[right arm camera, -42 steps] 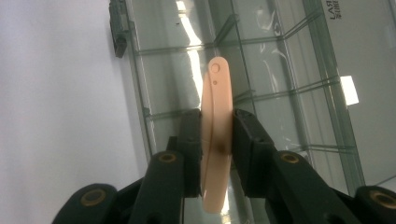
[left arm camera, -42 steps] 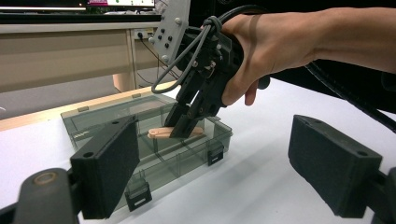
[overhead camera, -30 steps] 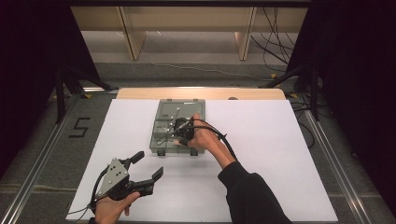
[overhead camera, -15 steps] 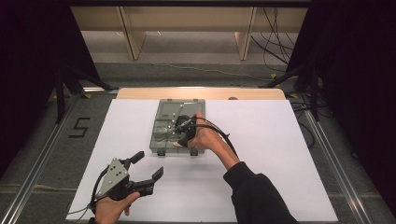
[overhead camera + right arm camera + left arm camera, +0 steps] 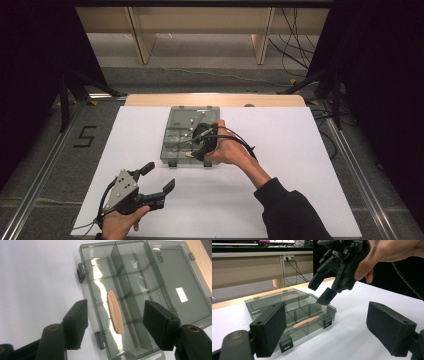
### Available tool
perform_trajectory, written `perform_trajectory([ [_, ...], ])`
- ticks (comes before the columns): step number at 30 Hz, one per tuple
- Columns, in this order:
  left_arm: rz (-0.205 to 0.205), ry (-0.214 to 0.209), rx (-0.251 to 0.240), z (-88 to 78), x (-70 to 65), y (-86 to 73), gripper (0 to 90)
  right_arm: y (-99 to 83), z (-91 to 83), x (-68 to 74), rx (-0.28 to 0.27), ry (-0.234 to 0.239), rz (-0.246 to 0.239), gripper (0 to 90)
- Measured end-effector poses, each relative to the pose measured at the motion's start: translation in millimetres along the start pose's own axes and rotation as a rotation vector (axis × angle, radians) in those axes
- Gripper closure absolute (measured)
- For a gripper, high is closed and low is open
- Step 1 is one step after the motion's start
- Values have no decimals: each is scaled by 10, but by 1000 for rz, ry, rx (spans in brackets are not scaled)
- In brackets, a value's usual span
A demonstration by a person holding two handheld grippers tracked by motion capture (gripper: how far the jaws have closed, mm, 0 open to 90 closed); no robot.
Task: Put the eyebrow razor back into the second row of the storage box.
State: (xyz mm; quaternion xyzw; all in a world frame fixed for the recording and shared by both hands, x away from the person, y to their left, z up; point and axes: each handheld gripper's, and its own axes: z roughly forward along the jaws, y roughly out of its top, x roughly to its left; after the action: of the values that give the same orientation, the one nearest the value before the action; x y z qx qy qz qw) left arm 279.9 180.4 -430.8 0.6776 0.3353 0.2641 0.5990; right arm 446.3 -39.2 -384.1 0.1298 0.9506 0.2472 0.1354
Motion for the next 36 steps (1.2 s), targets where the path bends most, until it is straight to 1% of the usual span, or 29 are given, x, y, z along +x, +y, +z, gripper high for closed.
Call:
perform_trajectory([
  [2, 5, 0, 3, 1, 4, -1, 161, -17, -38, 17, -13, -7, 8, 361],
  [4, 3, -10, -2, 6, -1, 0, 161, -37, -71, 35, -27, -3, 5, 361],
  [5, 0, -8, -2, 5, -2, 0, 161, -48, -87, 42, -33, 1, 1, 360],
  [6, 0, 4, 2, 1, 0, -1, 161, -61, -100, 57, -35, 2, 8, 359],
  [7, -1, 4, 3, 1, 0, -2, 161, -73, -110, 71, -41, -2, 3, 358],
  [8, -2, 2, 3, 1, -1, -2, 161, -86, -130, 78, -49, 5, -3, 359],
  [9, -1, 2, 2, 1, 0, -1, 161, -99, -141, 92, -62, -5, -5, 358],
  [12, 3, 2, 4, 2, 2, -2, 161, -137, -194, 132, -72, -7, -9, 359],
  [13, 1, 3, 4, 2, 0, -2, 161, -149, -209, 140, -75, -4, -9, 359],
  [14, -15, 14, 10, -6, -11, -5, 161, -161, -221, 143, -82, -3, -10, 359],
  [16, -6, 11, 7, -3, -3, -3, 161, -189, -246, 149, -92, -6, -9, 358],
  [17, 13, 6, 1, 2, 11, 2, 161, -205, -260, 149, -97, -4, -5, 359],
  [18, -2, 3, 1, 0, 0, -1, 161, -222, -272, 156, -100, -11, -3, 359],
  [19, -2, -6, -4, 4, -2, 0, 161, -240, -290, 154, -100, -5, -4, 359],
  [20, -19, -2, 2, -2, -14, -3, 161, -260, -300, 164, -106, -16, 3, 359],
  [21, -26, 2, 8, -7, -20, -4, 161, -301, -336, 173, -113, -11, 9, 359],
  [22, -26, 5, 13, -11, -21, -4, 161, -301, -336, 173, -113, -11, 9, 359],
  [23, -26, 5, 13, -13, -23, -4, 161, -323, -350, 178, -124, -20, 13, 359],
  [24, -27, 5, 13, -14, -24, -4, 161, -345, -370, 177, -128, -15, 21, 359],
  [25, -10, -4, 3, -4, -14, 1, 161, -369, -382, 183, -136, -21, 23, 358],
  [26, -16, 11, 6, -6, -12, -3, 161, -393, -398, 181, -145, -17, 31, 358],
  [27, -6, 2, 0, 2, -6, -2, 161, -420, -414, 178, -158, -15, 38, 358],
  [29, -2, 7, 9, -2, -5, -1, 161, -476, -440, 181, -176, -10, 58, 354],
  [30, -5, 4, 2, 4, -6, -3, 161, -502, -450, 183, -183, -12, 68, 348],
  [31, 0, 6, 7, -2, -4, 1, 161, -528, -462, 187, -188, -14, 80, 345],
  [33, -1, 7, 9, -3, -4, -1, 161, -580, -483, 193, -205, -20, 94, 340],
  [34, 1, 8, 9, -2, -3, -1, 161, -605, -496, 191, -216, -16, 94, 339],
  [35, 2, 5, 4, 3, 0, -3, 161, -650, -518, 207, -241, -25, 114, 335],
  [36, 3, 4, 2, 6, 1, -4, 161, -650, -518, 207, -241, -25, 114, 335],
])
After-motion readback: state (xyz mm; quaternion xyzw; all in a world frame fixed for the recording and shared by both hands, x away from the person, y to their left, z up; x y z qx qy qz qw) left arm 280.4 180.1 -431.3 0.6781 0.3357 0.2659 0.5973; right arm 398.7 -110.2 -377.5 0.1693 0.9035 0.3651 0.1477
